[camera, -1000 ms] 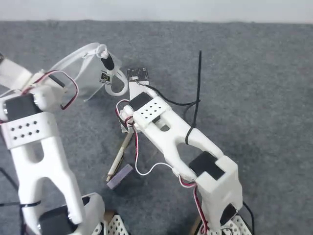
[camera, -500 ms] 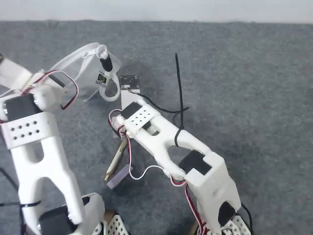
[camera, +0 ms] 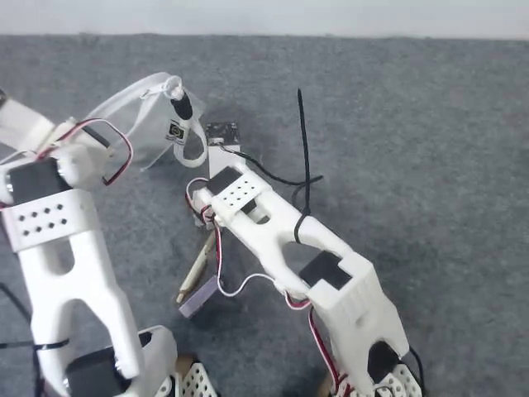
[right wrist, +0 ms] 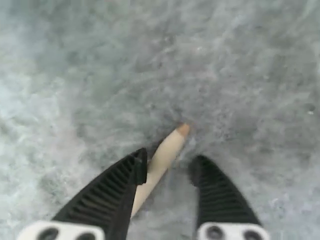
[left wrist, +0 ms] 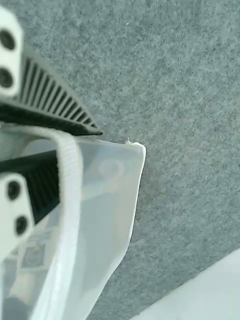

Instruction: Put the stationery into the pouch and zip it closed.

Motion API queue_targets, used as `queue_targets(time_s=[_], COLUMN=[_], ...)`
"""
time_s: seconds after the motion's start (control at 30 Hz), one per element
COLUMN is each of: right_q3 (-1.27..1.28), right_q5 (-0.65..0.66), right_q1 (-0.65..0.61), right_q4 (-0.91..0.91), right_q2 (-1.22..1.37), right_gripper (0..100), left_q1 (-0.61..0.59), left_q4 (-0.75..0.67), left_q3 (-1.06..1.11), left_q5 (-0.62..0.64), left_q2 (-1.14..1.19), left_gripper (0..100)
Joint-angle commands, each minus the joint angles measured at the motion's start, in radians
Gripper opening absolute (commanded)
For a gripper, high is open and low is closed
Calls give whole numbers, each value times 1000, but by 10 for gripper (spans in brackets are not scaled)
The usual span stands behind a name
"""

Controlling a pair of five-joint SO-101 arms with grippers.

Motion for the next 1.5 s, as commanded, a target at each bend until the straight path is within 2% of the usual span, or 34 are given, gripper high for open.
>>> queue_targets(time_s=[0.0, 0.13, 0.63, 0.87, 1.1, 1.3, 1.47], right_q3=[-84, -141, -235, -230, -232, -236, -236], right_q5=[32, 75, 75, 84, 402, 419, 420], right_q1=[-8, -8, 28, 148, 226, 242, 234], right_q4=[30, 125, 427, 496, 509, 512, 588], right_q2=[54, 64, -82, -91, -99, -104, -185], right_gripper=[15, 6, 6, 6, 6, 6, 6], left_q1=[-8, -8, -9, -9, -9, -11, -11], left_q4=[-28, -28, -28, -28, -28, -28, -28], left_q3=[-7, -5, -5, -5, -5, -5, -5], left_q5=[11, 9, 9, 9, 9, 9, 9], left_q2=[-6, -5, -5, -5, -5, -5, -5], left_gripper=[12, 12, 12, 12, 12, 12, 12])
